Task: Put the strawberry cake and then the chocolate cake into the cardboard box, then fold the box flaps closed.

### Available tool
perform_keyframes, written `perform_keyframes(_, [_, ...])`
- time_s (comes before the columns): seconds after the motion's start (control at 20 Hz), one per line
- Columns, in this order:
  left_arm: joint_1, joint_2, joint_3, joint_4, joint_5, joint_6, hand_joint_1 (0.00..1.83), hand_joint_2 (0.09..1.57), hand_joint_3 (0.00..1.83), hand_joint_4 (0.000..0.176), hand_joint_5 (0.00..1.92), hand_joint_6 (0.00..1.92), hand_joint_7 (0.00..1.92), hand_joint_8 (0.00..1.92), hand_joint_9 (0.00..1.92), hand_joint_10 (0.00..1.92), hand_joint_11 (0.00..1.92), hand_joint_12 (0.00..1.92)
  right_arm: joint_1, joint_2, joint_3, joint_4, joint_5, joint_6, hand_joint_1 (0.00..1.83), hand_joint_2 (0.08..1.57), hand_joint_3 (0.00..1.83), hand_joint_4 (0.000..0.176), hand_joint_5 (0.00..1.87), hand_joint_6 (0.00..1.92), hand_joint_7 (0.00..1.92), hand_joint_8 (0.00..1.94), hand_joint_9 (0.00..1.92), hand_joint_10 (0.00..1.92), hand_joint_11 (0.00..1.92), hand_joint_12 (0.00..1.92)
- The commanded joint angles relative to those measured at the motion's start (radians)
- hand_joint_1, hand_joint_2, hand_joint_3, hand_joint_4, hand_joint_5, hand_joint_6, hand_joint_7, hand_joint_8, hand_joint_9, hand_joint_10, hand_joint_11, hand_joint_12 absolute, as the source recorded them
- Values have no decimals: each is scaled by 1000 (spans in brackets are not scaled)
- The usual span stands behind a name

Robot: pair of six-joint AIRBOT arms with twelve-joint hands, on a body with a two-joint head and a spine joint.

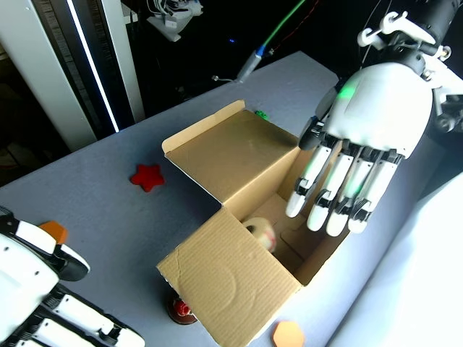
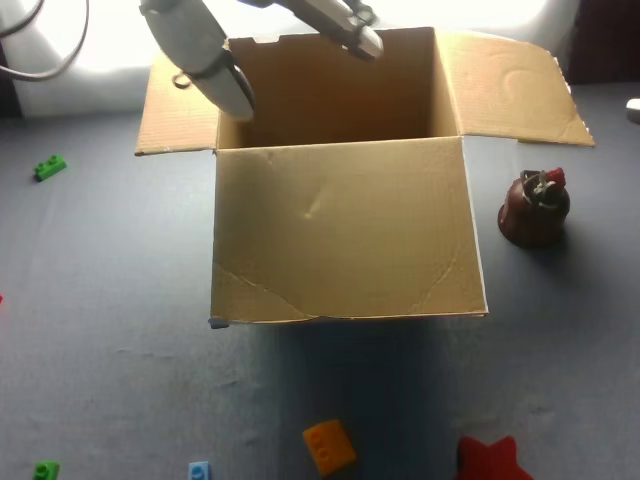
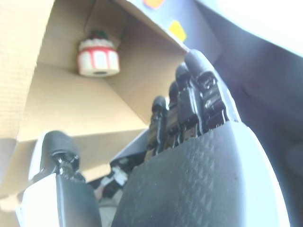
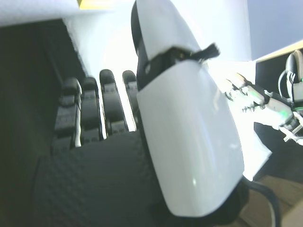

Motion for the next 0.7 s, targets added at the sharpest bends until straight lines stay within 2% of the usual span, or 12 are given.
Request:
perform_keyframes(0.0, [-23, 32, -10, -43, 28, -6, 303, 1163, 26, 42, 159, 10, 160, 6, 210, 2, 0, 788, 17, -8, 22, 11, 72, 2, 1058, 1091, 0, 31, 31, 1, 65, 0, 28, 1, 0, 118])
perform_keyframes(0.1, [-37, 83, -52, -24, 17, -22, 59, 1262, 25, 25, 178, 7, 195, 7, 235, 9, 0, 748, 22, -58, 52, 37, 71, 2, 1035, 1097, 3, 32, 36, 2, 59, 0, 20, 1, 0, 130])
perform_keyframes(0.15, [-44, 118, -78, -15, 8, -29, 59, 1262, 25, 25, 178, 7, 195, 7, 235, 9, 0, 748, 22, -91, 68, 38, 84, 1, 1035, 1097, 3, 32, 36, 2, 59, 0, 20, 1, 0, 130])
perform_keyframes(0.2, [-47, 141, -92, -12, 3, -36, 1, 1298, 15, 7, 186, 5, 199, 4, 235, 5, 0, 720, 20, -119, 87, 38, 99, 1, 1038, 1095, 2, 30, 49, 3, 71, 2, 37, 5, 0, 191])
perform_keyframes(0.25, [-51, 169, -107, -5, -5, -45, 0, 1309, 17, 1, 195, 8, 202, 4, 235, 4, 0, 721, 19, -143, 104, 39, 106, 1, 1029, 1097, 3, 32, 53, 4, 72, 2, 37, 4, 0, 199])
perform_keyframes(0.5, [-53, 276, -149, 1, -30, -87, 0, 1350, 10, 0, 184, 0, 177, 0, 198, 0, 0, 654, 6, -263, 189, 40, 161, 0, 1044, 1087, 0, 35, 36, 3, 54, 1, 34, 1, 0, 139])
perform_keyframes(0.55, [-53, 296, -157, 1, -31, -92, 0, 1362, 9, 0, 186, 1, 168, 0, 179, 0, 0, 625, -1, -285, 208, 40, 170, 0, 1053, 1084, 0, 27, 56, 6, 72, 3, 41, 1, 0, 161])
perform_keyframes(0.65, [-52, 330, -169, 1, -37, -101, 0, 1370, 5, 0, 178, 0, 163, 0, 164, 0, 0, 587, -17, -318, 235, 40, 178, 0, 1069, 1082, 0, 32, 49, 0, 64, 0, 35, 0, 0, 126])
